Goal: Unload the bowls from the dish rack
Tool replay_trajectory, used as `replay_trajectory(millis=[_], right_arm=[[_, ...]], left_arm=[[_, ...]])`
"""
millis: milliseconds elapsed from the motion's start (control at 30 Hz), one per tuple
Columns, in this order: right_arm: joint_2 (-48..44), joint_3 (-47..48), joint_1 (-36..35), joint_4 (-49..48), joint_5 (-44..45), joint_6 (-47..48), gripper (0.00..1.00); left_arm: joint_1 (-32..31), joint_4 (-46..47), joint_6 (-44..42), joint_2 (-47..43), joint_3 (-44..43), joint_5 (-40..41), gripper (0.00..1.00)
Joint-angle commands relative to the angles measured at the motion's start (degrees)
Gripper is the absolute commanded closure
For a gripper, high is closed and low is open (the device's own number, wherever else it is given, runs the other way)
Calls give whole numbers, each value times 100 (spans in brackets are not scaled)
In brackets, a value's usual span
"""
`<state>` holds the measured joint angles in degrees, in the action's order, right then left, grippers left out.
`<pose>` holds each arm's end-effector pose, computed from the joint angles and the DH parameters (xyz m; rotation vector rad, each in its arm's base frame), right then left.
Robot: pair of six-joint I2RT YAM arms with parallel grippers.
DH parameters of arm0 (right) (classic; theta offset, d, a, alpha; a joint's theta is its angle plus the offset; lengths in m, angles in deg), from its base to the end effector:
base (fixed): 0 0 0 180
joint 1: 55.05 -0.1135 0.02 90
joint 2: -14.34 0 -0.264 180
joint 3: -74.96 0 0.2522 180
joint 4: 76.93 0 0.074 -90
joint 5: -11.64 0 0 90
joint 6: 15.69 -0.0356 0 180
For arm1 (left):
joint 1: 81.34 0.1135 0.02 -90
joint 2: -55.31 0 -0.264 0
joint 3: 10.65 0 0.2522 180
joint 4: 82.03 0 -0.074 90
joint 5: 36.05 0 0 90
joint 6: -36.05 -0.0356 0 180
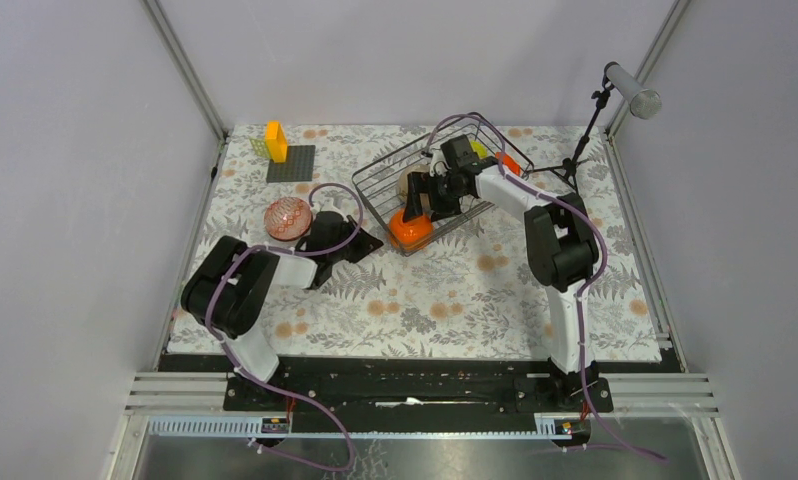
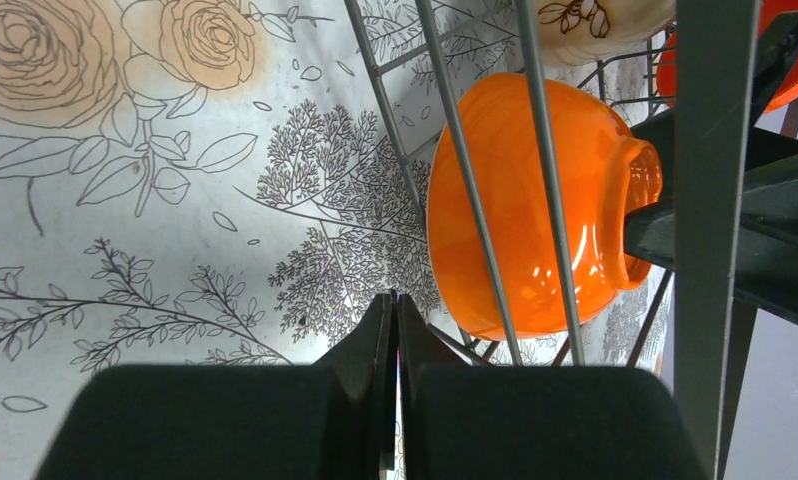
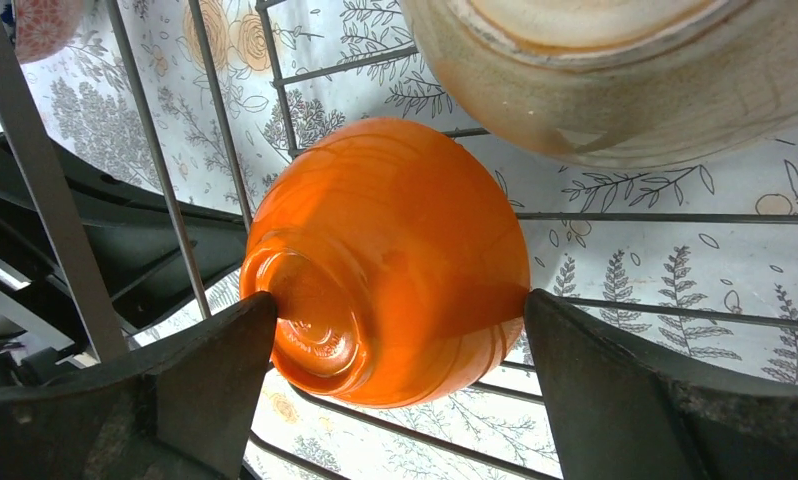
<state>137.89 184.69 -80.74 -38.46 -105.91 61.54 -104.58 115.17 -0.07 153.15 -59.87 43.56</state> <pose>0.4212 0.2209 0.1898 -0.4969 2.4991 0.8734 0.2876 -0.1305 0.1290 -0.4881 2.2197 -0.9550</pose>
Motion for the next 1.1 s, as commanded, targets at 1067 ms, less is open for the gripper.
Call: replay_trajectory(millis=[1067], right_arm=[[-323, -128, 207, 64, 9, -342, 28]], left_arm=[[-188, 578, -90, 160, -364, -110, 100]])
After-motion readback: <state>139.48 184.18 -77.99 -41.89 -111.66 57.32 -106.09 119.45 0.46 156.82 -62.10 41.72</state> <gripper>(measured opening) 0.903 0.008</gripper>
